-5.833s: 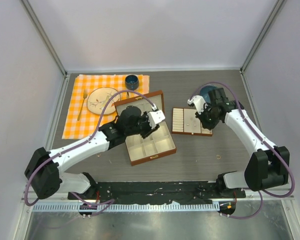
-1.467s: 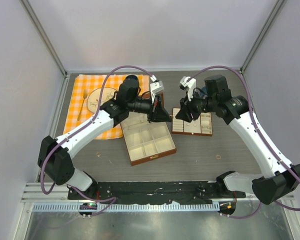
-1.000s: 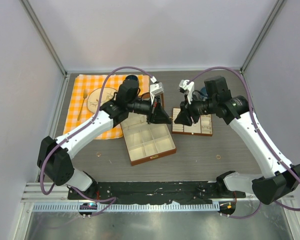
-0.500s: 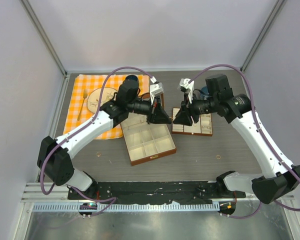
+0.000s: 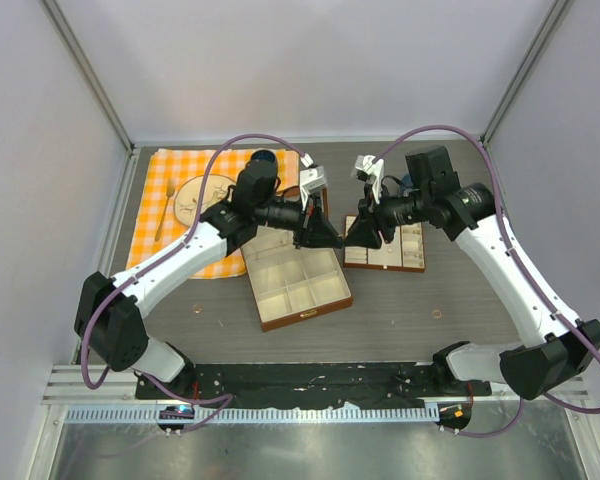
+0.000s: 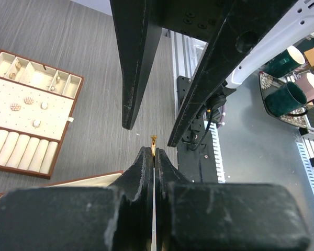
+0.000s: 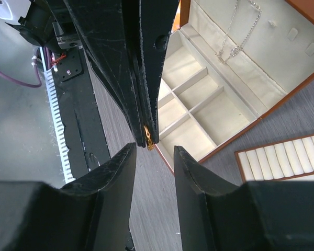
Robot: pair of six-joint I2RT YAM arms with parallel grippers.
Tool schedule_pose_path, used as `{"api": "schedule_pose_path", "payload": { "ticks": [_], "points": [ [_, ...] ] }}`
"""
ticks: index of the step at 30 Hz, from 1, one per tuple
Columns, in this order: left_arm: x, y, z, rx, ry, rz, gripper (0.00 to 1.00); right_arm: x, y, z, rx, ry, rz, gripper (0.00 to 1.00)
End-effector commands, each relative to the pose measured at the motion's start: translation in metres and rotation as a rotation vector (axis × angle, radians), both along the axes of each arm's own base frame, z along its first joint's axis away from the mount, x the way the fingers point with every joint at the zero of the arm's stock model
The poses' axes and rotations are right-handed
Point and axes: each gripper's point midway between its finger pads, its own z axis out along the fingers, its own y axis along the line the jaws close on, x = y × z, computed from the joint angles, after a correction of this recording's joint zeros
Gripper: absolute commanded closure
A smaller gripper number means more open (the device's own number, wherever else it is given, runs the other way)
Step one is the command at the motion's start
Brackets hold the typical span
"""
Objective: Organize the mixed jewelry
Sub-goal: Pick up the jewelry from the center of the board.
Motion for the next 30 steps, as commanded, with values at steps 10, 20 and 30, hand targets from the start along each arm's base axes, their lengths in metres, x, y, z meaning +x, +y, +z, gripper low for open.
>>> {"api": "schedule_pose_path", "payload": {
  "ticks": [10,20,30],
  "points": [
    [-0.0083,-0.0021,0.0172,-0.050,-0.038,-0.038,1.00,0.0064,0.0086,0.0232,0.058,-0.054,0.023,0.71],
    [-0.0078,-0.0028,0.0171,-0.050,-0.035,-0.039,1.00,0.0076,0.0118,0.0244,0.068,-0.039,0.026,0.85],
    [-0.0053,-0.0043,0.0182,-0.055,-0.042,-0.028,0.82,0.0107,0.0097,0.0221,0.052,-0.046,0.006,0.99]
  ]
}}
